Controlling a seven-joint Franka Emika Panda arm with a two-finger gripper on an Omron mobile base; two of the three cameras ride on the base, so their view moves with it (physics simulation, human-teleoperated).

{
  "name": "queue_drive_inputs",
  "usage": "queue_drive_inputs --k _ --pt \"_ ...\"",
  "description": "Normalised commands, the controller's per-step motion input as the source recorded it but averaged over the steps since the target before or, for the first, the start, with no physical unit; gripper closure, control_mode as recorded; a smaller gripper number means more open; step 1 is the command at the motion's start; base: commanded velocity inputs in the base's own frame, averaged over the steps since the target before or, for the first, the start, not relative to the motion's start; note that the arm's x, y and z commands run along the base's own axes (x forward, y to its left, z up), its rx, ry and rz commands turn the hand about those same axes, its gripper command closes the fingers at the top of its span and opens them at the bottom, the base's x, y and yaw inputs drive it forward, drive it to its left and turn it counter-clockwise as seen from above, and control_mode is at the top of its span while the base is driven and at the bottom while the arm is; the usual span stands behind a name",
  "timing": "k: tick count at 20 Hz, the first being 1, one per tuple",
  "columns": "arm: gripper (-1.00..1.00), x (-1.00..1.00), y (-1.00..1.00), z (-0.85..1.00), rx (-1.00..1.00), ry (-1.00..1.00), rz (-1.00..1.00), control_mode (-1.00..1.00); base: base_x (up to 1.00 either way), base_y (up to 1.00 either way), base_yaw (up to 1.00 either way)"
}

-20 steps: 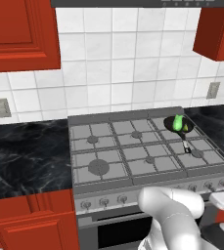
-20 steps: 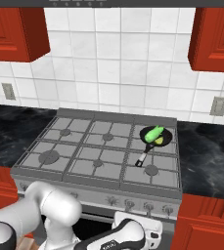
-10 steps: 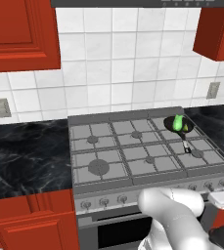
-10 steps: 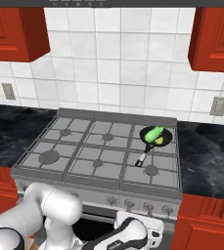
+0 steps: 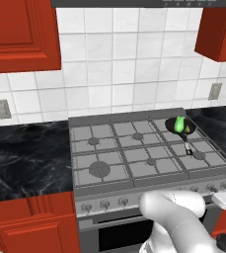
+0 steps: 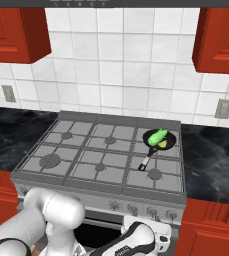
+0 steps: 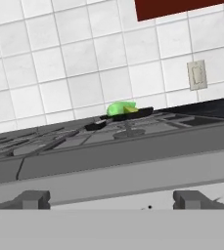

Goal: Put the corn and lemon wedge in the pan. Then turn on the rear right burner and set the heat to medium.

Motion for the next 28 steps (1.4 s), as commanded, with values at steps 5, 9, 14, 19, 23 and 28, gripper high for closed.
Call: queue_drive_inputs --k 5,9,14,19,23,28 --pt "-1.00 0.00 0.00 -0.07 0.00 0.00 0.00 -1.00 0.00 0.00 0.00" --pt "-1.00 0.00 0.00 -0.21 0.00 0.00 0.00 -1.00 0.00 0.00 0.00" --pt "-1.00 0.08 0.00 -0.24 0.00 0.00 0.00 -1.00 0.00 0.00 0.00" --pt "-1.00 0.21 -0.04 -0.11 0.00 0.00 0.00 -1.00 0.00 0.00 0.00" --pt "-1.00 0.19 -0.08 -0.08 0.00 0.00 0.00 -1.00 0.00 0.00 0.00" --pt "-1.00 0.00 -0.05 -0.20 0.00 0.00 0.00 -1.00 0.00 0.00 0.00"
